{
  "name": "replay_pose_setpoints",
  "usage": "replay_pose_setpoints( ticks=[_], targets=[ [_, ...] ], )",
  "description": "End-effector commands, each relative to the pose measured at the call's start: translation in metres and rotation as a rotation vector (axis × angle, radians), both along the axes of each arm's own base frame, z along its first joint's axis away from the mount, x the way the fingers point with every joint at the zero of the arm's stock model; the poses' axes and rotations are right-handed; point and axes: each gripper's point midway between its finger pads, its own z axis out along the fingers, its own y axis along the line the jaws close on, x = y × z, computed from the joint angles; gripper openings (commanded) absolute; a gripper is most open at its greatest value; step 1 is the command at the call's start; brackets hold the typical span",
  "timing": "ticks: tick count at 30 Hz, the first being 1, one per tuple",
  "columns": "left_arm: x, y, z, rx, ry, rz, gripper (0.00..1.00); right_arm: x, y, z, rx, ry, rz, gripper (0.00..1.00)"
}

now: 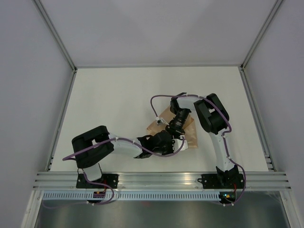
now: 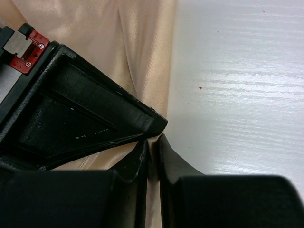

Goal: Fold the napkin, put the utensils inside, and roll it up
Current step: Roll the napkin with the utensil

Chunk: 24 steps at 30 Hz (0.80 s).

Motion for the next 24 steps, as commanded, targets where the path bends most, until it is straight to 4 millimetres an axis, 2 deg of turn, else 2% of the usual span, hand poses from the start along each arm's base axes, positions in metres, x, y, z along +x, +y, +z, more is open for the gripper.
replay_pose_setpoints(
  ticks=[1, 2, 7, 12, 15, 17, 18, 19, 20, 22, 23, 24],
  targets=[
    [-0.018, -0.001, -0.014, 0.022, 0.118, -0.030, 0.04, 0.030, 0.014, -0.008, 0.102, -0.153, -0.011, 0.29],
    [-0.020, -0.002, -0.013, 0.014, 0.131, -0.037, 0.02, 0.032, 0.015, -0.005, 0.108, -0.160, -0.021, 0.36],
    [-0.025, -0.001, -0.010, -0.031, 0.240, -0.049, 0.02, 0.051, 0.018, 0.026, 0.170, -0.209, -0.110, 0.50],
    [-0.023, 0.002, -0.010, -0.085, 0.329, -0.038, 0.02, 0.074, 0.015, 0.064, 0.250, -0.271, -0.224, 0.52],
    [-0.023, 0.005, -0.013, -0.114, 0.421, -0.021, 0.02, 0.097, 0.003, 0.083, 0.287, -0.336, -0.327, 0.53],
    [-0.026, 0.005, -0.013, -0.133, 0.486, -0.021, 0.02, 0.114, -0.014, 0.091, 0.287, -0.383, -0.405, 0.52],
    [-0.023, 0.007, -0.016, -0.134, 0.508, -0.007, 0.02, 0.121, -0.020, 0.103, 0.304, -0.435, -0.428, 0.53],
    [-0.026, 0.006, -0.014, -0.149, 0.538, -0.021, 0.02, 0.131, -0.033, 0.103, 0.312, -0.473, -0.473, 0.53],
    [-0.026, 0.008, -0.015, -0.158, 0.576, -0.009, 0.02, 0.135, -0.040, 0.114, 0.330, -0.523, -0.492, 0.53],
    [-0.025, 0.010, -0.015, -0.184, 0.641, 0.001, 0.02, 0.144, -0.060, 0.117, 0.338, -0.593, -0.537, 0.53],
    [-0.024, 0.011, -0.014, -0.195, 0.678, 0.019, 0.02, 0.144, -0.065, 0.127, 0.352, -0.650, -0.540, 0.52],
    [-0.020, 0.017, -0.016, -0.204, 0.707, 0.038, 0.02, 0.147, -0.076, 0.119, 0.339, -0.700, -0.556, 0.52]
  ],
)
